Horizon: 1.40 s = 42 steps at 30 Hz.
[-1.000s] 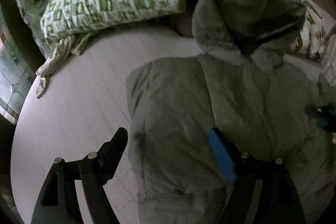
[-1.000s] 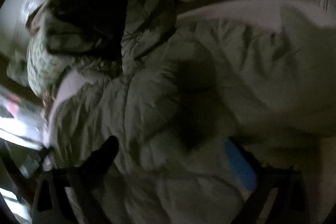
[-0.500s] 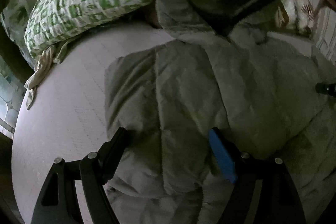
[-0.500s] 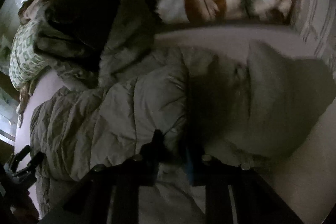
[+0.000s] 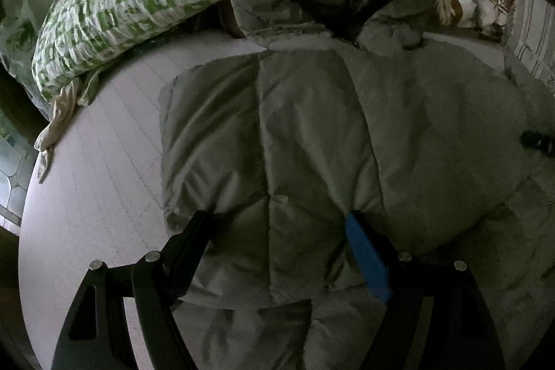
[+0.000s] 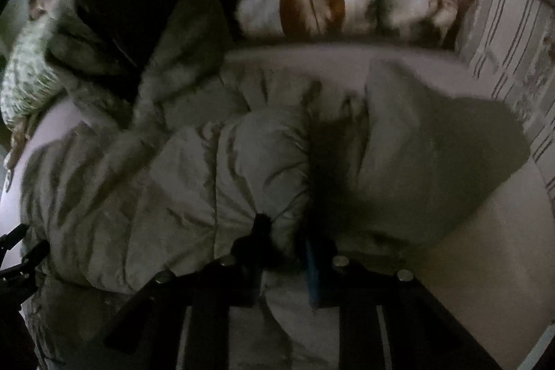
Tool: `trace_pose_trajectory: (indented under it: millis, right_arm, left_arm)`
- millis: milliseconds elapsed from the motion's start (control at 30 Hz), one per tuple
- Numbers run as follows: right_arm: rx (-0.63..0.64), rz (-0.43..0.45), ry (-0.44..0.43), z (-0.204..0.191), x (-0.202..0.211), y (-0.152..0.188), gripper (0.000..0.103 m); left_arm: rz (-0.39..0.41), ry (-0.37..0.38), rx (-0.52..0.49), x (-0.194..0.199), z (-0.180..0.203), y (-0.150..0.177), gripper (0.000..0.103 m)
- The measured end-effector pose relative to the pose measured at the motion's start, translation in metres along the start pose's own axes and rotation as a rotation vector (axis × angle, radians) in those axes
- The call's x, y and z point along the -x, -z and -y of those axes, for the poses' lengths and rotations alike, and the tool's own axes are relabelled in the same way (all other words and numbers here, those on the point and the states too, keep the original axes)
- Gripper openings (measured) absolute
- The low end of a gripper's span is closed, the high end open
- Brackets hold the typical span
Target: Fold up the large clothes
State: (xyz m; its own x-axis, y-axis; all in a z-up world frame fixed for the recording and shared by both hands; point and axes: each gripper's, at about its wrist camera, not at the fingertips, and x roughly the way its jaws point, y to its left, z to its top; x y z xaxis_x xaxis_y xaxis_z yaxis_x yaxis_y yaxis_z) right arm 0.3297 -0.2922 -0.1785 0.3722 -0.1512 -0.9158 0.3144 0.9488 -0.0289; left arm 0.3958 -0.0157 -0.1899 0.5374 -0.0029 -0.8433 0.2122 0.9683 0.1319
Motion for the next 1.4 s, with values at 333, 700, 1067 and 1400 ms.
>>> trace_pose_trajectory:
  millis: [333,700,1067,1400]
  right_arm:
    - [0.015,0.086,0.091,-0.003,0.018,0.004,0.103]
    - [-0.069,0.085,0.080,0.080,0.039,0.013,0.103]
    - [-0.420,0.047,0.048,0.249,0.038,0.021,0.103]
    - [-0.669,0.066,-0.057,0.331,0.010,-0.005,0.103]
  left_arm:
    - [0.038,-0.060,-0.003,0.015,0.007,0.004,0.081]
    - [0.099,-0.026,0.003,0.033,0.043,-0.008,0.082]
    - [0.052,0.018,-0.020,0.016,0.094,-0.027,0.086]
    - [0.042,-0.010,-0.038,-0.005,0.095,-0.026,0.095]
